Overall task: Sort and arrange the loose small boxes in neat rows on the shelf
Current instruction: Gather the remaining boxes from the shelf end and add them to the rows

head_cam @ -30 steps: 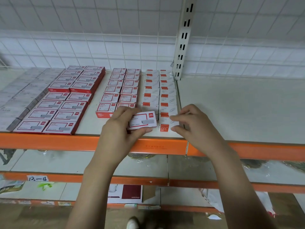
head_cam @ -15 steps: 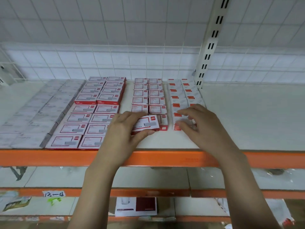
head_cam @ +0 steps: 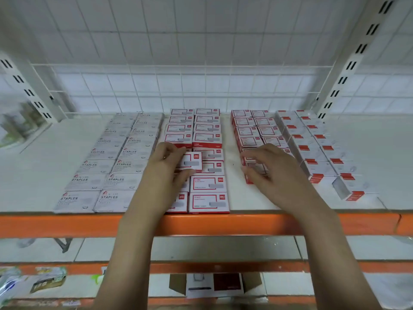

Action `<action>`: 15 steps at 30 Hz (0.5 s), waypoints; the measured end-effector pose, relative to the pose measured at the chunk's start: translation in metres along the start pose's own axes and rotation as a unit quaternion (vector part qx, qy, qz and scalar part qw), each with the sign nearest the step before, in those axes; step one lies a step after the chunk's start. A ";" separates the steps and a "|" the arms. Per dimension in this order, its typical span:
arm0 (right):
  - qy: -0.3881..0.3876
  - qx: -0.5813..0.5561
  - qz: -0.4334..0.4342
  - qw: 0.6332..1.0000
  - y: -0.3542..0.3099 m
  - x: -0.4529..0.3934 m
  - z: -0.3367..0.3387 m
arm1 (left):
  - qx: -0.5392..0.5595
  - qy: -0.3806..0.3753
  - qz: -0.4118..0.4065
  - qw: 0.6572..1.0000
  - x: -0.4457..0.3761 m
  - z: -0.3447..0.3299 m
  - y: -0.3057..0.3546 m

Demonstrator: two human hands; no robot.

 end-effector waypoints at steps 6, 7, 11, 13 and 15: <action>0.006 -0.003 -0.020 1.000 -0.012 -0.001 -0.011 | 0.011 -0.005 -0.003 1.000 -0.009 -0.001 -0.018; 0.008 -0.001 -0.021 1.000 -0.014 -0.002 -0.012 | 0.007 0.000 -0.018 1.000 -0.011 -0.001 -0.020; 0.009 0.004 -0.026 1.000 -0.020 -0.005 -0.015 | -0.073 0.025 -0.051 0.996 -0.019 -0.002 -0.026; 0.012 0.007 -0.030 0.999 -0.021 -0.006 -0.016 | -0.080 0.023 -0.056 0.995 -0.022 -0.002 -0.026; 0.016 0.008 -0.033 0.999 -0.021 -0.005 -0.015 | -0.067 0.016 -0.066 0.995 -0.025 -0.004 -0.026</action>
Point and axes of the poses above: each hand's wrist, its own x-axis away from the middle knuckle, its own z-axis out of the back of the hand, y = z × x, the point moved 2 cm from there along -x, towards the middle knuckle, and after that the axes turned 3 degrees about z, right-handed, at the moved point
